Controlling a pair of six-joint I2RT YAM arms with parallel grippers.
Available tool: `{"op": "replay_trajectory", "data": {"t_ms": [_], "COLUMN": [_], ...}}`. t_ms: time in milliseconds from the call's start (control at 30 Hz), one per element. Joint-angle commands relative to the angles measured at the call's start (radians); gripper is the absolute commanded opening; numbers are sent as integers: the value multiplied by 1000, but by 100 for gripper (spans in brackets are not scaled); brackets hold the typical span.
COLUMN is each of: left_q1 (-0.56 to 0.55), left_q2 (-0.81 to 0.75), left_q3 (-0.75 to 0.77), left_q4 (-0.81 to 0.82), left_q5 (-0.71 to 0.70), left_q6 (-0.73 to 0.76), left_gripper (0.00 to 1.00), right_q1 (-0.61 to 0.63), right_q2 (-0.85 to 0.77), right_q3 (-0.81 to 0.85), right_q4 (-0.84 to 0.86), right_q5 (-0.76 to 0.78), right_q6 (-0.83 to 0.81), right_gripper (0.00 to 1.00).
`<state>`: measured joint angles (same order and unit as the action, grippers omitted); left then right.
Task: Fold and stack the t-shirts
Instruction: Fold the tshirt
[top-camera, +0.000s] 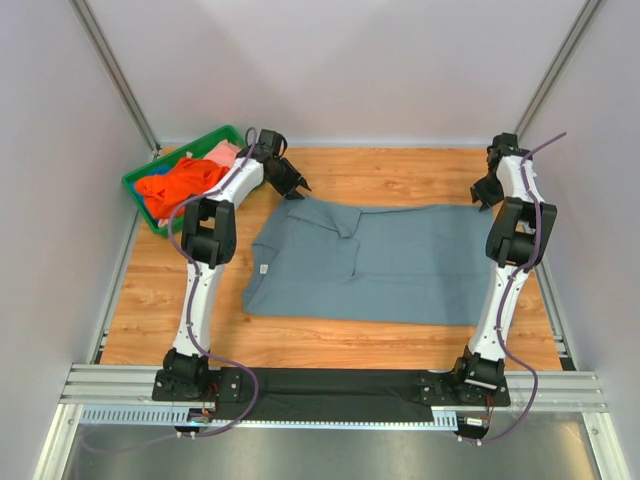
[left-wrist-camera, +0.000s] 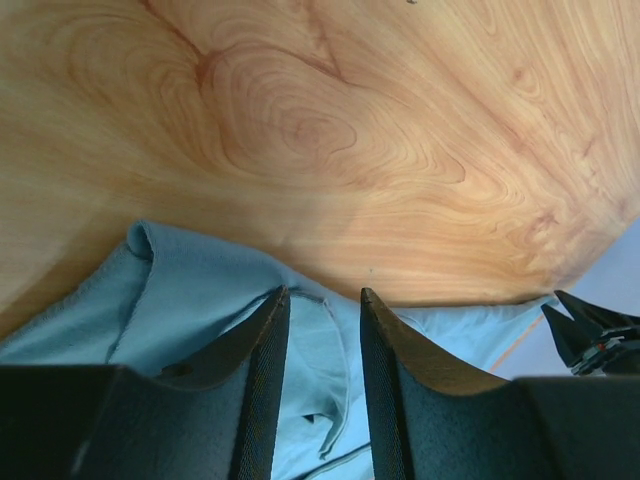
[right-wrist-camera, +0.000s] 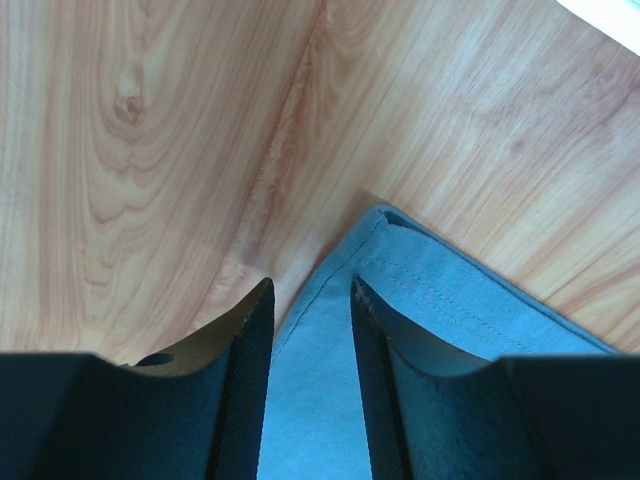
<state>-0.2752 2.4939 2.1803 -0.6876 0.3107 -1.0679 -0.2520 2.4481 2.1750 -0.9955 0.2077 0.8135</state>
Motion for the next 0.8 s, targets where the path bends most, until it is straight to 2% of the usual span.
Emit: {"op": "replay_trajectory", "data": {"t_ms": [0,200,400,767], "left_q1": [-4,-9,-13,-27], "left_q2": [11,19,17,-52], "left_q3": [16,4,-8,-65], "left_q4": [31,48,30,-10], "left_q5": [16,36,45,10], "left_q6": [3,0,-3,71], "left_gripper": [42,39,31,35], "right_q1": [-1,0,0,0], "right_q2": [-67,-74,-74,-70], "right_q3": [-17,-30,-32,-35], "right_q4": [21,21,21,24], "right_q5": [21,25,30,16], "right_q6": [-25,-39,-40,-45], "right_gripper": [38,38,38,38]}}
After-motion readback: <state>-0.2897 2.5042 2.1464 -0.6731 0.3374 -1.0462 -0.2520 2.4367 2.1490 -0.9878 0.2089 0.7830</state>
